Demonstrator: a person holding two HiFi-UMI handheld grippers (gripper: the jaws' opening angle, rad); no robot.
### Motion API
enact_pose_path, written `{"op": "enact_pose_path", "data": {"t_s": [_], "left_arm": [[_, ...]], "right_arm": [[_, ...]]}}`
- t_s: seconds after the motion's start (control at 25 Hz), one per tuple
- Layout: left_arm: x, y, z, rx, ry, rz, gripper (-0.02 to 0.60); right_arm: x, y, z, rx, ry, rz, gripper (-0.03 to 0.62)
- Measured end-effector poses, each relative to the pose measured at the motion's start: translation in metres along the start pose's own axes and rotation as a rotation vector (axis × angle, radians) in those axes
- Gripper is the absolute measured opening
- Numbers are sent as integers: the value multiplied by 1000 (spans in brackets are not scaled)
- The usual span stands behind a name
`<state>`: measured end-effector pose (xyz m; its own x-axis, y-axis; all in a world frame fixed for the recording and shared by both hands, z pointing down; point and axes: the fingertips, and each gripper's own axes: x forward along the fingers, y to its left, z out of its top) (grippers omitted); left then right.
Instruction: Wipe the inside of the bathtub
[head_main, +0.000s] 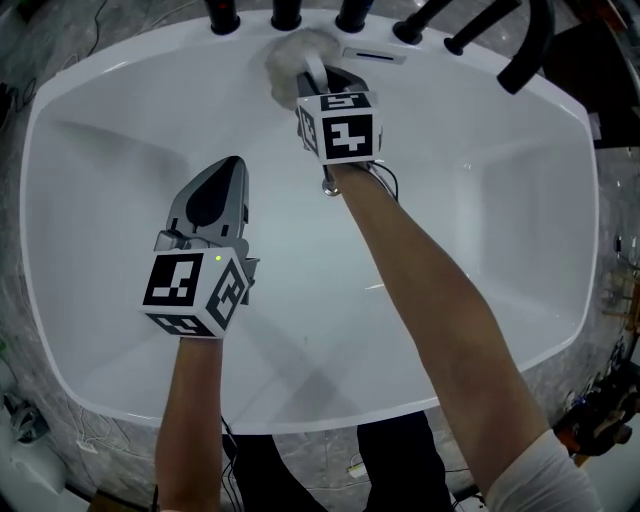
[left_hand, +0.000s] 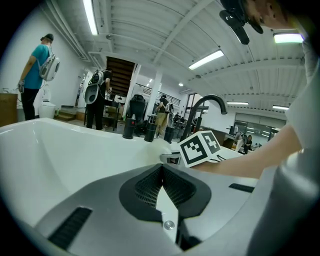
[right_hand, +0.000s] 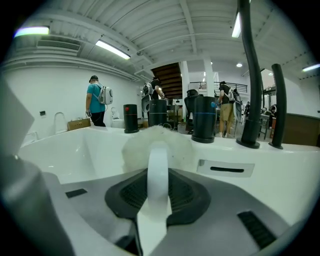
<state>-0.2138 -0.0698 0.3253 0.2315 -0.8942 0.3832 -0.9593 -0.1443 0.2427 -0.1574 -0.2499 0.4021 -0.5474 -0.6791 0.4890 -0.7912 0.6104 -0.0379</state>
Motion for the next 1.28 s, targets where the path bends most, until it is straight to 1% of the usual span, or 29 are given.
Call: {"op": "enact_pose_path", "data": {"t_s": [0.2,0.6,0.76,1.04,1.28], "left_arm": [[13,-31,-4,1,0,-14,11],[44,-91,-8,37,5,-56,11],[61,-123,-12,50,6,-76,11],[94,-183,-16,81,10,-139,11],[121,-218,-23,79,16,-156,11]], "right_arm": [[-17,-32,-5,0,-6,-5,97],[-51,-111,-22,15,-11,-63,97],[-64,-149,-29,22,-14,-82,97],[-85,-208,-43,22,-16,-104,97],[-100,-253,-53,24,-23,-113,97]]}}
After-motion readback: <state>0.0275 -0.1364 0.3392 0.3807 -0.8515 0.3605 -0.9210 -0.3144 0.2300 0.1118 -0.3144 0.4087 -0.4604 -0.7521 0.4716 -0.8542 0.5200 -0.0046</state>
